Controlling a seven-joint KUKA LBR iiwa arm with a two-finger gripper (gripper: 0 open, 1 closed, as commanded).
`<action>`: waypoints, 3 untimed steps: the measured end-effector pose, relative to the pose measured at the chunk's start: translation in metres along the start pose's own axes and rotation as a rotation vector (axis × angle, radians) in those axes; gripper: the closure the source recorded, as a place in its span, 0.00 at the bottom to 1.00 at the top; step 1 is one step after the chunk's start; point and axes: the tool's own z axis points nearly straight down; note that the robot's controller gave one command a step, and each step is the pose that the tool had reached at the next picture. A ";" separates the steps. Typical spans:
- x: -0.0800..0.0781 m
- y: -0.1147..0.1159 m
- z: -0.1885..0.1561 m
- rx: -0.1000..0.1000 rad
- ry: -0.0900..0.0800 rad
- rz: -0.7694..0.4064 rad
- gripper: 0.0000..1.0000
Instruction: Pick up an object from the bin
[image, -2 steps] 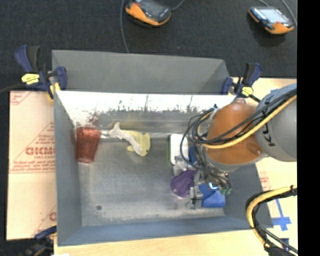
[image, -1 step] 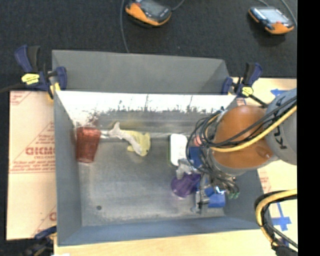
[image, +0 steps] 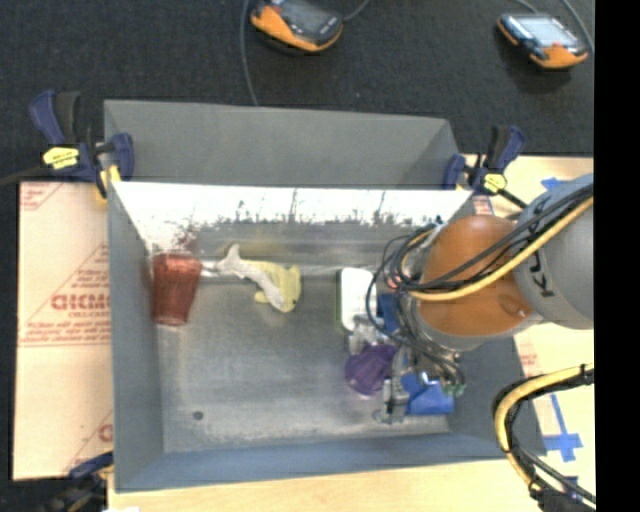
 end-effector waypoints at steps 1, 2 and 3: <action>-0.002 0.010 0.020 0.003 -0.001 -0.079 0.00; -0.012 -0.013 0.018 0.001 -0.006 -0.048 0.00; 0.003 -0.035 -0.017 0.001 -0.004 -0.045 0.00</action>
Offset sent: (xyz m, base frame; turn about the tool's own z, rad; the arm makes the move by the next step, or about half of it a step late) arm 0.0155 -0.0178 -0.0162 -0.0410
